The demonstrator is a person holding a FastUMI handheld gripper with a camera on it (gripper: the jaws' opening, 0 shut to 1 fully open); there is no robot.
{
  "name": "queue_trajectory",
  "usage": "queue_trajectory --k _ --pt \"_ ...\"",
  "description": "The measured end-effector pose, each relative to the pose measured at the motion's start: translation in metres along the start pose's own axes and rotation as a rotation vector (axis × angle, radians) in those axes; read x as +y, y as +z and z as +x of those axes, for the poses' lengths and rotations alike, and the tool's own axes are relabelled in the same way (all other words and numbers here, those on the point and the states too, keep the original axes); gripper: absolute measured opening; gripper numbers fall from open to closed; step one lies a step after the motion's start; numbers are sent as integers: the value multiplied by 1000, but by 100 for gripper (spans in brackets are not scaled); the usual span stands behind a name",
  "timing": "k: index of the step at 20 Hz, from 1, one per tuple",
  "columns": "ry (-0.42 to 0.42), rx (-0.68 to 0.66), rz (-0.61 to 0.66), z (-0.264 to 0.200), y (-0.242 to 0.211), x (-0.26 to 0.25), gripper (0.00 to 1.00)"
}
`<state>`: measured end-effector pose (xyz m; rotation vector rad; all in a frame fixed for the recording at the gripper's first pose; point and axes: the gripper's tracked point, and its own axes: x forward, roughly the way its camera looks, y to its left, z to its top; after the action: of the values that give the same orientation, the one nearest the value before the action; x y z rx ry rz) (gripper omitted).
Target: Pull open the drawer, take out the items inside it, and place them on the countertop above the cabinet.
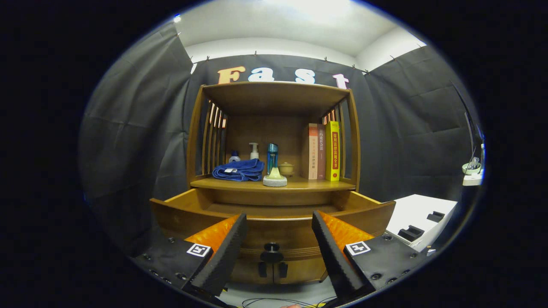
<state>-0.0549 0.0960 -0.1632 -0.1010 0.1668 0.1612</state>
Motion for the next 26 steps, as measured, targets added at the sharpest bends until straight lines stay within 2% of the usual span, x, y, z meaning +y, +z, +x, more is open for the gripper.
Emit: queue_trajectory --k 5,10,16,17,26 --pt "43 44 -20 14 -51 17 99" --pt "27 103 25 26 -83 14 99" --pt "4 134 36 48 -96 6 98" --pt "26 142 49 48 -98 11 98" --pt "28 152 64 61 -103 13 98"
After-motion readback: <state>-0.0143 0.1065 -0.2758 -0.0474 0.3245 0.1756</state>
